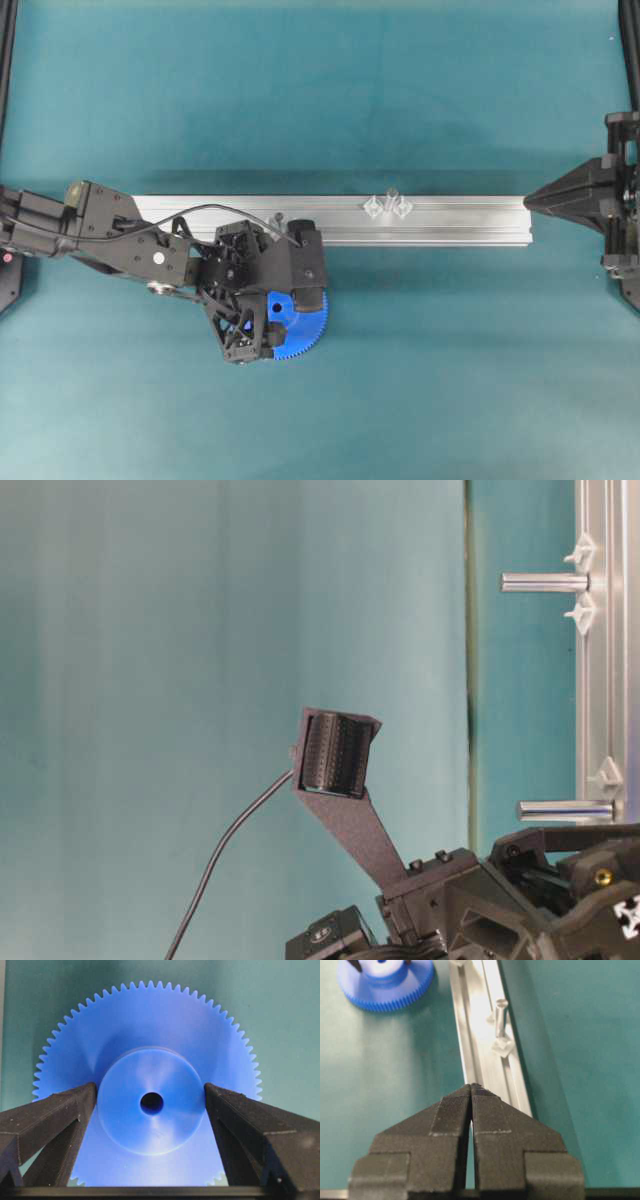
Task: Find the location of the shaft and insert the large gear.
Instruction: 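Close the left gripper on the blue gear's hub, then lift the blue gear and carry it over the rail toward the right shaft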
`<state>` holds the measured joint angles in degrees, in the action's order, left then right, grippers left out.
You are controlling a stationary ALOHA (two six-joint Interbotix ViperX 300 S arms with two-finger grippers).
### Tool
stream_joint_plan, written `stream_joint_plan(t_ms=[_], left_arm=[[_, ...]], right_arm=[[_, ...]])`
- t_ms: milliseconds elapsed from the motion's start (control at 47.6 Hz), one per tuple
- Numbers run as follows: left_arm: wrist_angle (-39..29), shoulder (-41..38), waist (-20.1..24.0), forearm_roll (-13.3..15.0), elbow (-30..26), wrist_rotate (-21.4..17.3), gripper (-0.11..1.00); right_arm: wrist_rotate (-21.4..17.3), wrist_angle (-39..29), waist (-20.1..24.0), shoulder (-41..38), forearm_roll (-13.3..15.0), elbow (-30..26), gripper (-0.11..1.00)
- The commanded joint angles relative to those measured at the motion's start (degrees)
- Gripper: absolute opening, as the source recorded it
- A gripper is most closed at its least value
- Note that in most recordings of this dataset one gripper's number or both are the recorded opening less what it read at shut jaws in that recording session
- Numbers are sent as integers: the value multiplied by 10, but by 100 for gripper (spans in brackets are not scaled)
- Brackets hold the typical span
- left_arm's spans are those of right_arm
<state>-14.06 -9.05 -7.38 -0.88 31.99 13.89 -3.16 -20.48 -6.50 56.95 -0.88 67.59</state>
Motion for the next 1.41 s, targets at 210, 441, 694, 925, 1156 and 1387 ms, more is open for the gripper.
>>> stream_joint_plan(t_ms=[210,441,694,925,1156,1387], left_arm=[[-21,6,-1,-2,-6,-1,93],[-41,6,-1,-2,-6,-4,93],[-72,8,-1,-2,-16,-11,93],[-87,5,-1,-2,-26,-25,93],[-85,-3,-1,-2,-33,-23,93],[-86,-7,-1,-2,-33,-20,93]], right_arm=[[-5,3,-2,-3,-1,-4,4],[-11,3,-2,-3,-2,-2,4],[-18,4,-2,2,-1,2,4],[-18,3,-2,14,-1,8,4],[-18,3,-2,17,-1,9,4],[-18,3,-2,17,-1,10,4]])
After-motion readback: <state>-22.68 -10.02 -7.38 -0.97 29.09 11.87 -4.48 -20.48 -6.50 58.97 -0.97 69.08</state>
